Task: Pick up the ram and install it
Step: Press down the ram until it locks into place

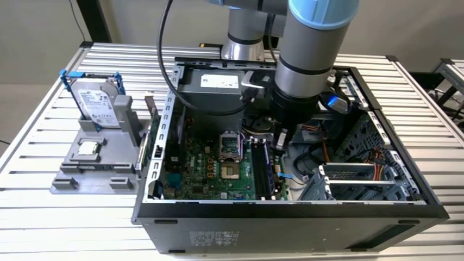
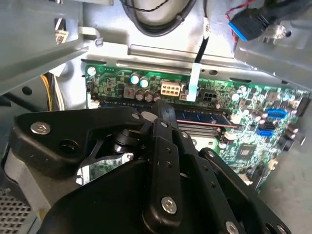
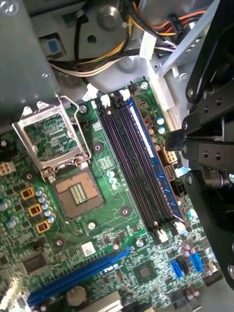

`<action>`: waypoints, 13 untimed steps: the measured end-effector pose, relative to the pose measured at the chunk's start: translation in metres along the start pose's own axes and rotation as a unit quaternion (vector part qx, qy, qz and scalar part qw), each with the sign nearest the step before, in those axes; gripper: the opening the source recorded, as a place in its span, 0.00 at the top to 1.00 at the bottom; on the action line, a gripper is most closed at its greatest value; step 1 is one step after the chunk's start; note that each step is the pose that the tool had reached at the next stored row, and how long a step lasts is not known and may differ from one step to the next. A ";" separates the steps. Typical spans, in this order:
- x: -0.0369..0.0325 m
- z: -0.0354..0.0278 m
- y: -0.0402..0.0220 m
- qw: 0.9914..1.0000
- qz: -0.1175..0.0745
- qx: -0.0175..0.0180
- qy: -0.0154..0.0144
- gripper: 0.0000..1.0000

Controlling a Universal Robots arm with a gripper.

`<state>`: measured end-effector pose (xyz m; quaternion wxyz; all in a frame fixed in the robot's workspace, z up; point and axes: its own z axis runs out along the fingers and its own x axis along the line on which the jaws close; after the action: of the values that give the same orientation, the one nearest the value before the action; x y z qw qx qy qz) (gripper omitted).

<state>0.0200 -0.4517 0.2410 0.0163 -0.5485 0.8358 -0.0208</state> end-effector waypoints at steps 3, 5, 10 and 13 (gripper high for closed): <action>0.0005 0.0009 0.0010 1.000 -0.019 0.000 -0.001 1.00; 0.0009 0.0018 0.0023 1.000 -0.029 0.000 -0.002 1.00; 0.0018 0.0048 0.0045 0.999 -0.047 -0.001 -0.004 1.00; 0.0024 0.0053 0.0057 0.998 -0.058 -0.002 -0.004 1.00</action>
<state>0.0142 -0.4517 0.2354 0.0178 -0.5961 0.8025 -0.0181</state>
